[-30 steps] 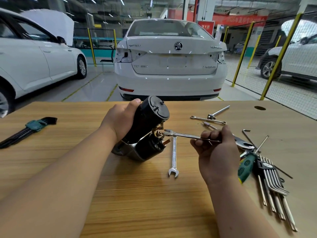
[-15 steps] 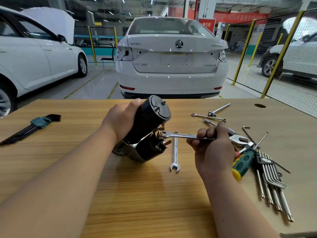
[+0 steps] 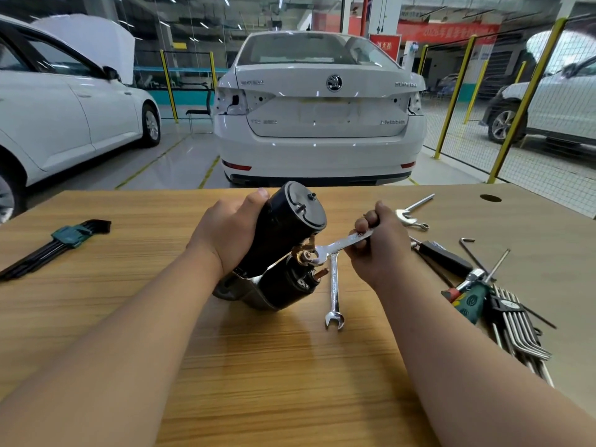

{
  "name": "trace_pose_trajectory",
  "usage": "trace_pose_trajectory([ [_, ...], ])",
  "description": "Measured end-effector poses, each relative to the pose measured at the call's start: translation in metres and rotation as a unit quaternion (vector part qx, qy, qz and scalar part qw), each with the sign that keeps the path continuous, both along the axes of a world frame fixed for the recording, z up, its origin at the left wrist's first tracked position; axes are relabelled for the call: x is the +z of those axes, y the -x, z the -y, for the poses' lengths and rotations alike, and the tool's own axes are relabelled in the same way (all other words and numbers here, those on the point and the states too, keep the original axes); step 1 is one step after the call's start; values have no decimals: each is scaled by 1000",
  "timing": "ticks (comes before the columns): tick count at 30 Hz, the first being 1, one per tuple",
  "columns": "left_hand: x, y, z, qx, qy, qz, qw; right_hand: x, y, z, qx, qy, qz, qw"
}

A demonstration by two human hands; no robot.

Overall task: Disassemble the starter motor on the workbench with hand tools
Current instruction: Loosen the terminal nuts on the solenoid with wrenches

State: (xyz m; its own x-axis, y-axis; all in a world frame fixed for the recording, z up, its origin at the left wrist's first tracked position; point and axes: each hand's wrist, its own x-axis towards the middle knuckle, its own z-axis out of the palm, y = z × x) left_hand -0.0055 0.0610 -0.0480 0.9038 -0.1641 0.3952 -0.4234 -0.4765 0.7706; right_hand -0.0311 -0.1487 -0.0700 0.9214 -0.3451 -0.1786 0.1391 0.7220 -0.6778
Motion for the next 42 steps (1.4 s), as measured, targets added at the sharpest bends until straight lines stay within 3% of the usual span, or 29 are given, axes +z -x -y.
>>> trace_pose_trajectory([
  [7, -3, -4, -1, 23, 5, 0, 1000, 5, -11, 5, 18, -2, 36, 999],
  [13, -1, -2, 1, -3, 9, -9, 1000, -3, 30, 18, -84, -146, 66, 983],
  [18, 1, 1, 1, -4, 10, -12, 1000, -15, 73, 12, -104, -79, 25, 991],
  [23, 0, 2, 1, 7, 10, -8, 1000, -24, 111, 1, -23, -99, 57, 993],
  [28, -1, -1, 1, 20, 9, -10, 1000, -19, 125, -25, -14, -85, 124, 989],
  [37, 0, 3, 2, 32, 7, -12, 999, -13, 138, -85, -135, -18, 133, 982],
  [42, -2, 0, 0, 29, 1, -11, 1000, -15, 134, -110, -233, 4, 63, 970],
])
